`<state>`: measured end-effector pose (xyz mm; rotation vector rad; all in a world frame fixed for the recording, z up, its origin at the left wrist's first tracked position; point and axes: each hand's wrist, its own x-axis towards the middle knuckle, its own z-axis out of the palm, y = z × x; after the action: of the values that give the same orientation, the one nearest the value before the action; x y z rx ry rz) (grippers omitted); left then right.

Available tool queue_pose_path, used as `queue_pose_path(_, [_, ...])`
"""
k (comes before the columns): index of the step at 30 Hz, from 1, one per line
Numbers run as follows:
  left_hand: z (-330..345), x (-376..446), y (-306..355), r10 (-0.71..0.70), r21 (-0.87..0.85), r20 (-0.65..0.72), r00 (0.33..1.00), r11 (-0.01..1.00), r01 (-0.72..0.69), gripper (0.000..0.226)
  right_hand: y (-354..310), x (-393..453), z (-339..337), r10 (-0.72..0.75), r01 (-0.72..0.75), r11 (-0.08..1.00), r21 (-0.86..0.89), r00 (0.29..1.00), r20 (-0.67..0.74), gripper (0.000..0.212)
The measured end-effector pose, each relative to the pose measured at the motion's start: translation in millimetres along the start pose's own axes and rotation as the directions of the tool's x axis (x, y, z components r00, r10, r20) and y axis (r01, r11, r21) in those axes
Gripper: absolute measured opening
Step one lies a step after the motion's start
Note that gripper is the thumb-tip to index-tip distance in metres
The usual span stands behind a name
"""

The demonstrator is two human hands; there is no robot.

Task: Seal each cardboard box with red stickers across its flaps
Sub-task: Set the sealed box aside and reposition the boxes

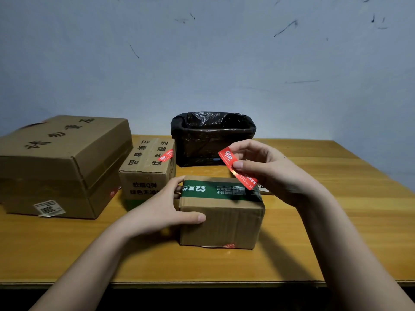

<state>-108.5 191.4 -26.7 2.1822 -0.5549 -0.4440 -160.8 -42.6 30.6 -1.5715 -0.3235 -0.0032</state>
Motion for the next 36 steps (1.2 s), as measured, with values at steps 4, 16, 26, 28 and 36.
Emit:
queue_pose_path(4, [-7,-18,12,0.017,0.238,-0.054,0.998,0.971,-0.004,0.140,1,1,0,0.018,-0.018,1.000,-0.020,1.000,0.009,0.029])
queue_pose_path(16, [-14,-10,70,0.413,0.283,-0.480,0.774,0.908,-0.309,0.018,3,6,5,0.008,0.000,0.996,-0.093,0.997,0.081,0.023])
queue_pose_path(26, [-4,-2,67,0.580,0.422,-0.473,0.663,0.810,-0.407,0.007,1,6,7,0.004,0.005,0.993,-0.119,0.997,0.075,0.021])
queue_pose_path(28, [-3,-2,65,0.618,0.516,-0.492,0.613,0.774,-0.367,0.009,1,7,7,0.006,0.003,0.989,-0.149,0.998,0.060,0.021])
queue_pose_path(36, [-1,-3,65,0.702,0.704,-0.459,0.545,0.661,-0.258,0.028,1,7,8,-0.047,0.047,0.965,-0.257,0.999,0.006,0.025])
